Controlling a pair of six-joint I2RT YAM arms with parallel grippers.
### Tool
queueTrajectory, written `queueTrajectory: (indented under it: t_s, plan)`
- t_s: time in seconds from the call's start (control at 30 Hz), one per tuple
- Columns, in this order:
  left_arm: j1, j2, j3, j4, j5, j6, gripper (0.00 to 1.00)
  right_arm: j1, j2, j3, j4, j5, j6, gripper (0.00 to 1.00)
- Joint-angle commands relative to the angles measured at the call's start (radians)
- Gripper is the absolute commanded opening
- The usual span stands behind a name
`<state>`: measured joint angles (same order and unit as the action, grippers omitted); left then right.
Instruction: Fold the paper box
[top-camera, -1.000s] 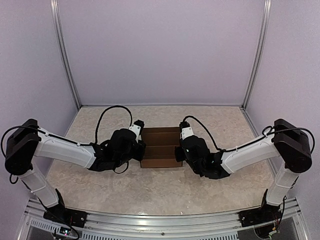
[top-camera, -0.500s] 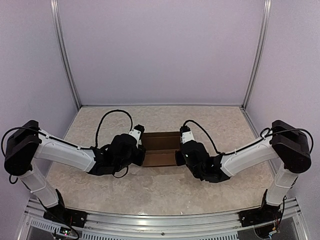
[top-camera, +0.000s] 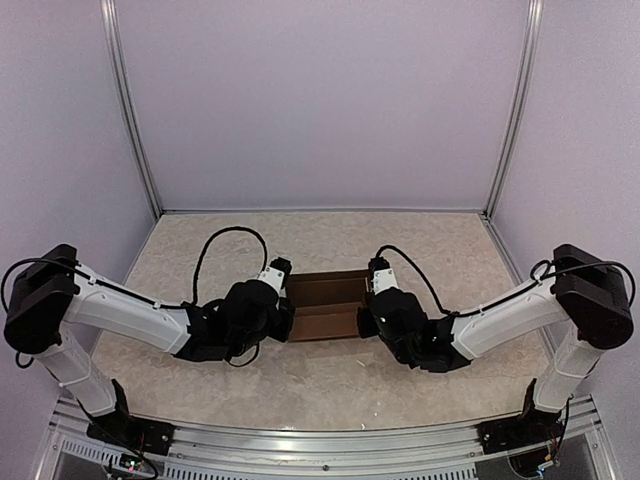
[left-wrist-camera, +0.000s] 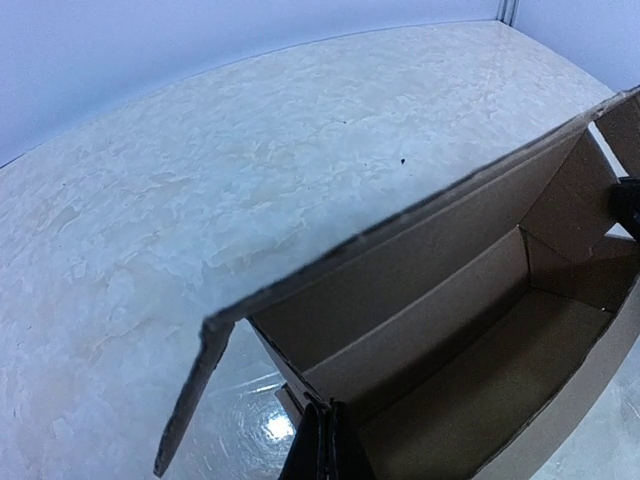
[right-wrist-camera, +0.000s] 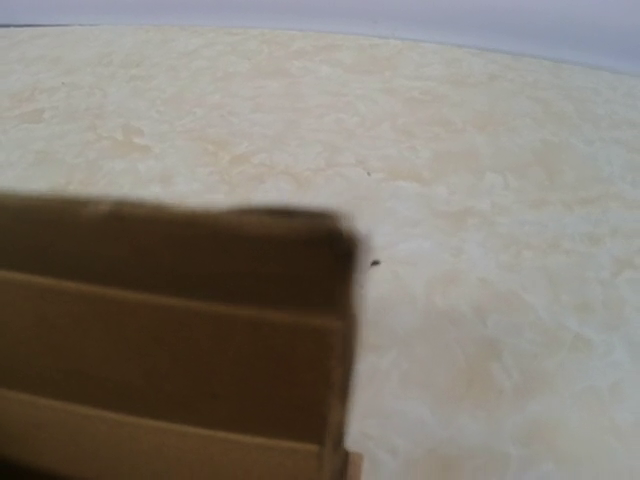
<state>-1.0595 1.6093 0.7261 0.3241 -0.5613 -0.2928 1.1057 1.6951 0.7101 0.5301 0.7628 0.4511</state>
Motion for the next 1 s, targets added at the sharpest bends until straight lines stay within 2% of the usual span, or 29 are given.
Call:
queueTrajectory:
  t_s: [0.0,0.27,0.5,0.73,0.97]
  plan:
    - [-0.026,0.038,-0.010,-0.015,-0.047,-0.027,0.00,0.015,-0.048,-0.041,-0.079,-0.035,0.021,0.09]
    - [-0.040,0.110,0.026,-0.003,-0.104,-0.035,0.00,0.014,-0.136,-0.093,-0.132,-0.114,0.048,0.31]
    - [-0.060,0.152,0.073,-0.011,-0.131,-0.018,0.00,0.014,-0.299,-0.148,-0.229,-0.155,0.048,0.48]
    - [-0.093,0.175,0.102,-0.008,-0.166,0.011,0.00,0.014,-0.459,-0.117,-0.345,-0.189,-0.016,0.51]
    - [-0.113,0.231,0.157,0.007,-0.181,0.049,0.00,-0.012,-0.463,0.011,-0.407,-0.225,-0.148,0.50]
